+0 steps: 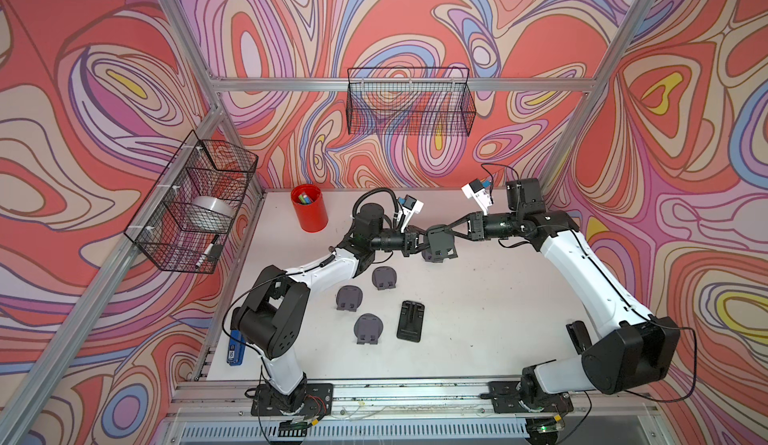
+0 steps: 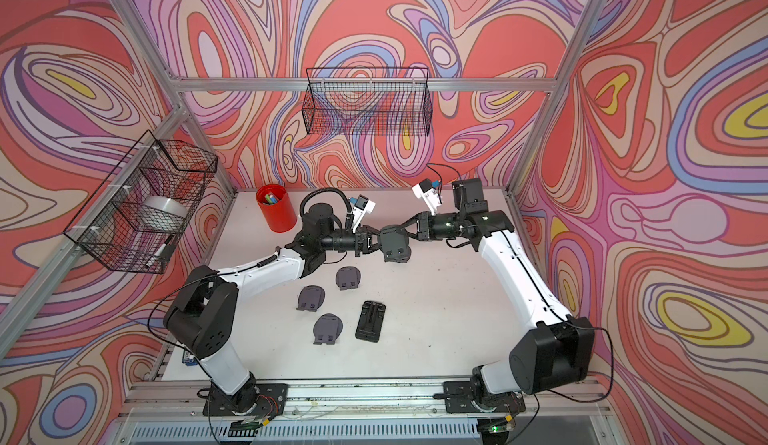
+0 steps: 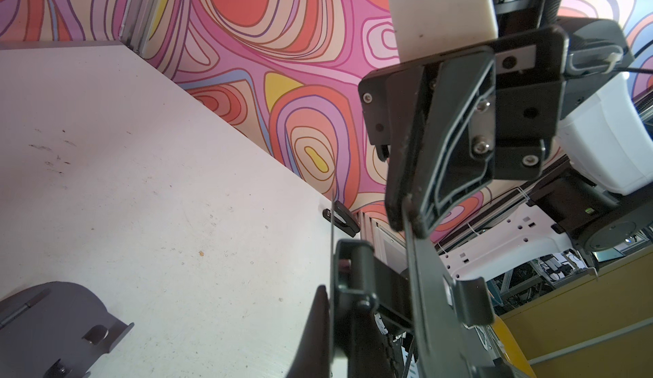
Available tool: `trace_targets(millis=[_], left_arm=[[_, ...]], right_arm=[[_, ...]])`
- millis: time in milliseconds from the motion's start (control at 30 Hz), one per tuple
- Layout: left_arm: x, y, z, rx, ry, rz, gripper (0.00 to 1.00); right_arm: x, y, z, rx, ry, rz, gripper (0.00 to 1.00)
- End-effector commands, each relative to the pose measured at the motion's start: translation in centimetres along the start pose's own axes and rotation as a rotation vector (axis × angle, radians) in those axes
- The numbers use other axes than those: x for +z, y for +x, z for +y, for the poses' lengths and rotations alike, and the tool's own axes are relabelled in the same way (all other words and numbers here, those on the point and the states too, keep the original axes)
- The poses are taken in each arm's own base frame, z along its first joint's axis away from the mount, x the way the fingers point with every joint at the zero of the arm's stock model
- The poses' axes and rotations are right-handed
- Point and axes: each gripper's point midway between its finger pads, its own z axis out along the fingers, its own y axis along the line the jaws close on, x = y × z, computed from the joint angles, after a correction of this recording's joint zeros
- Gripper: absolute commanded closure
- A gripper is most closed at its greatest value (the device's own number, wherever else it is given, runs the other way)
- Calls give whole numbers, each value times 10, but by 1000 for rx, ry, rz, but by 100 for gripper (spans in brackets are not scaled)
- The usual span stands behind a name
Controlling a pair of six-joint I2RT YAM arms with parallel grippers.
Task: Open the phone stand
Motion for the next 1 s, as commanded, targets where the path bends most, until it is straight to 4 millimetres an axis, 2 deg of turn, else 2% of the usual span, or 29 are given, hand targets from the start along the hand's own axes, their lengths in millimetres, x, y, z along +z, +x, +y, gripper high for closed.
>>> trace_targets(millis=[0, 367, 667, 967], left_arm=[[-4, 12, 45, -153, -130, 4, 100], [-5, 17, 53, -179, -137, 1, 100], [-10, 1, 32, -65, -111, -25, 100], [-8, -7, 16, 15, -52, 0, 100]], right_arm=[[-17, -2, 53, -122, -145, -34, 92], [-22, -2, 61, -129, -163, -41, 94], [-14, 7, 47, -76, -140, 1, 85], [-9, 8, 45, -57, -175, 28, 79]])
